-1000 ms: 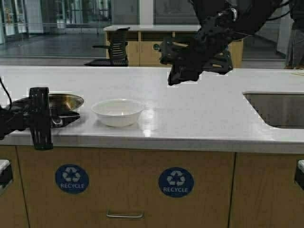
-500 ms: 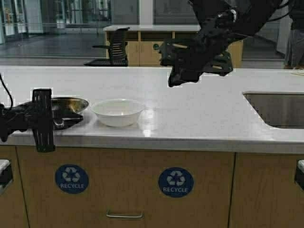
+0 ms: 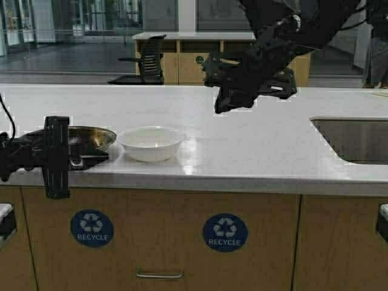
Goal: Add oil to the pan and cook the shrimp and serve it
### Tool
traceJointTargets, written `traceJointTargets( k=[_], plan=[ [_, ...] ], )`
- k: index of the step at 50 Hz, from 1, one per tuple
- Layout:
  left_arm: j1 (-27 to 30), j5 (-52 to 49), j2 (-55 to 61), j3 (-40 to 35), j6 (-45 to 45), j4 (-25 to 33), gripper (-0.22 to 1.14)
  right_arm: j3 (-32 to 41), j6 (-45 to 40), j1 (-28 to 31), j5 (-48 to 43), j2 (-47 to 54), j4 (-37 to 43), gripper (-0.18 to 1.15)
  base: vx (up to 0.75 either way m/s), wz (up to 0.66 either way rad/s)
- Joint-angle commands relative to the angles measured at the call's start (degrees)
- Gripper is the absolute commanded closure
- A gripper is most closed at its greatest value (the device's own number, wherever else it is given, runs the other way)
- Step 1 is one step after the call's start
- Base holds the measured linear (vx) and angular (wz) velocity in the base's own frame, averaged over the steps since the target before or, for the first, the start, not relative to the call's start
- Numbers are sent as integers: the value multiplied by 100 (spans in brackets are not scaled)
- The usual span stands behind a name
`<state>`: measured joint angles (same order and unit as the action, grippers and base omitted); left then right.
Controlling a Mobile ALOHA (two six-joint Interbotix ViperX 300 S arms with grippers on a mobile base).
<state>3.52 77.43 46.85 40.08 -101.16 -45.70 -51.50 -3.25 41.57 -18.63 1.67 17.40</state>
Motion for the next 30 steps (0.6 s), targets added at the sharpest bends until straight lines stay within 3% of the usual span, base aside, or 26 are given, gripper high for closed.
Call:
traceJointTargets(
  k=[1,5,9,21,30],
  plan=[
    [-26,44,-211,-53,132,-18,86,105,-9,18,-62,-62,0,91,0,0],
    [-26,44,-211,-44,158,-18,81,97,-9,18,-62,-62,0,91,0,0],
    [-18,44,-211,-53,167,-18,65,105,-9,18,-62,-62,0,91,0,0],
    [-26,44,-264,-62,167,-9,-12,114,-9,18,-79,-62,0,91,0,0],
    [-18,35,-343,-35,246,-9,-11,114,-9,18,-88,-70,0,91,0,0]
  ],
)
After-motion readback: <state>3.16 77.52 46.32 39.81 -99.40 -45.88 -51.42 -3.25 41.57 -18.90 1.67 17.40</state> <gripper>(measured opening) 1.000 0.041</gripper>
